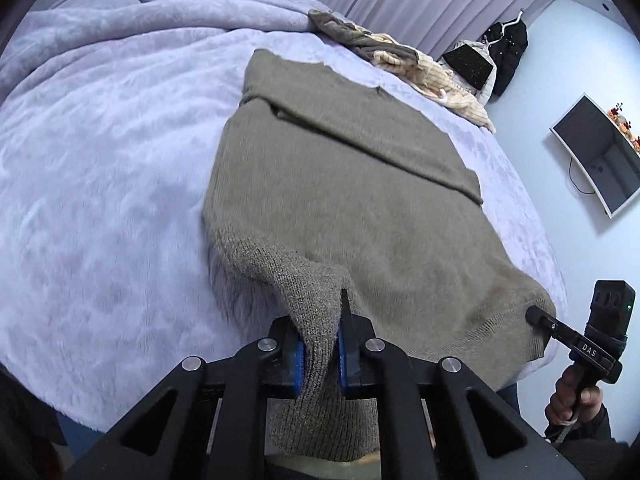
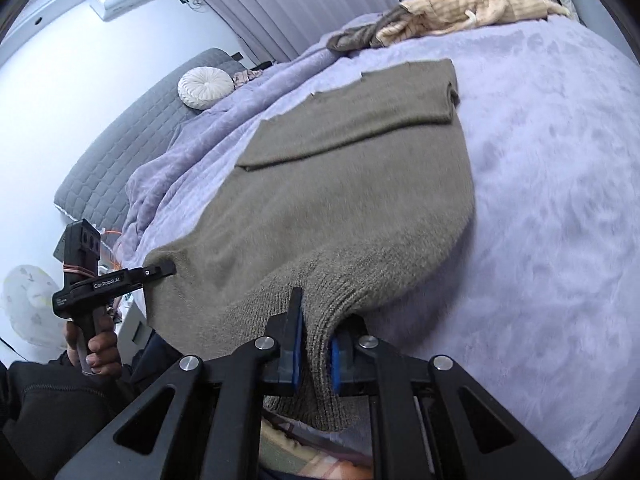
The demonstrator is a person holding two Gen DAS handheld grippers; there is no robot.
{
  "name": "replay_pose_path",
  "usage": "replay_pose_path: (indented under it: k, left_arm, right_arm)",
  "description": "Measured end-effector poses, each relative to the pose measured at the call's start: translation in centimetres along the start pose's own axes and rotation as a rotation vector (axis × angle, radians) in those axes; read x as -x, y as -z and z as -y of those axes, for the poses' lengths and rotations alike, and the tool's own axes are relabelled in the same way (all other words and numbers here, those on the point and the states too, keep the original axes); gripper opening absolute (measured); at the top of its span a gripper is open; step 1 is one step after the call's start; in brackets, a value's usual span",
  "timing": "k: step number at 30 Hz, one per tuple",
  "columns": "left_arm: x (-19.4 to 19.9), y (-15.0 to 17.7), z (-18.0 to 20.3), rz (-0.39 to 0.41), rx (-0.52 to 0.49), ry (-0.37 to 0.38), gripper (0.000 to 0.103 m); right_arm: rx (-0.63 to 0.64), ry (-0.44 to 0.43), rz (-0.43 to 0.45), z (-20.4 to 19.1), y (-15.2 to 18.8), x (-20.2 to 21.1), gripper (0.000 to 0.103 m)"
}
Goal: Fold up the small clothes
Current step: 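Lift the hem with both tools and carry it toward the collar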
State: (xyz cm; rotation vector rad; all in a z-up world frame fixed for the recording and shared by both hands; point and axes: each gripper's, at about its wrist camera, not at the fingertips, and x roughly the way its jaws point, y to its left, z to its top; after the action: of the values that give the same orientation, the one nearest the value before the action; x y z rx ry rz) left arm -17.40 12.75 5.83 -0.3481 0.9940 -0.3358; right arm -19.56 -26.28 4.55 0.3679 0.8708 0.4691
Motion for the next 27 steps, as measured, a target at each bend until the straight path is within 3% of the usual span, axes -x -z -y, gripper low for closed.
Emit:
replay_pose_path:
  k: [14, 22, 27]
  left_arm:
    - [-1.9, -5.9, 0.0, 0.042, 0.097, 0.036, 0.013]
    - [-3.9, -8.7, 0.6, 0.041, 0.115, -0.01, 0.013]
    - [-5.7, -10.1, 0.4, -0.016, 0.156, -0.053, 0.013]
  right_arm:
    - [-0.066, 0.035, 0.1, 0.4, -6.8, -0.6, 0.011]
    - [-0.133, 0.072, 0.142, 1.4, -10.2, -1.8, 0.011]
    - [-0.16, 0.103, 0.128, 2.0, -11.6, -3.0, 0.011]
